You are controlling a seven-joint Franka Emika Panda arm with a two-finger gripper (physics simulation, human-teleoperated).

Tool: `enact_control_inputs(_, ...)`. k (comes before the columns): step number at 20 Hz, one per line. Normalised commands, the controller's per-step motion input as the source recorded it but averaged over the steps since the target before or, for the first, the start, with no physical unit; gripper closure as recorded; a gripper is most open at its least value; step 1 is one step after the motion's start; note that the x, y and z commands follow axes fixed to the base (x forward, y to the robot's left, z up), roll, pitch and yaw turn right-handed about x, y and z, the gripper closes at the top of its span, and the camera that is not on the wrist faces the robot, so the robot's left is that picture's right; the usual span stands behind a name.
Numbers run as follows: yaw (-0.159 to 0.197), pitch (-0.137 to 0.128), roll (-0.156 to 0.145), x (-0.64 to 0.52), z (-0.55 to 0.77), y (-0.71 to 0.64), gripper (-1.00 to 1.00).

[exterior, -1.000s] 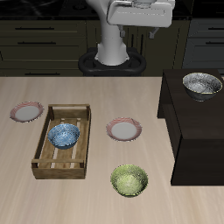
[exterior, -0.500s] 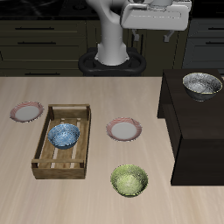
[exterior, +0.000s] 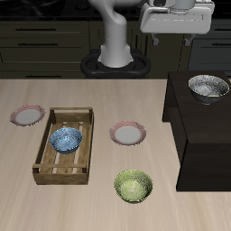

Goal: Place the black bowl onto the plate that is in the center of the table

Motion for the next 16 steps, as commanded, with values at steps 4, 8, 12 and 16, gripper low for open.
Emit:
enact_control_inputs(4, -0.007, -0.013, 0.011, 0.09, 0.07, 0.24, -1.0)
enact_control_inputs(8, 0.004, -0.025, 0.009, 0.15, 0.08, 0.26, -1.0)
enact_control_inputs(12, -0.003, -0.003, 0.007, 0.21, -0.02, 0.24, -1.0)
enact_control_inputs(16, -0.001, -0.003, 0.007, 0.24, -0.02, 0.17, -1.0)
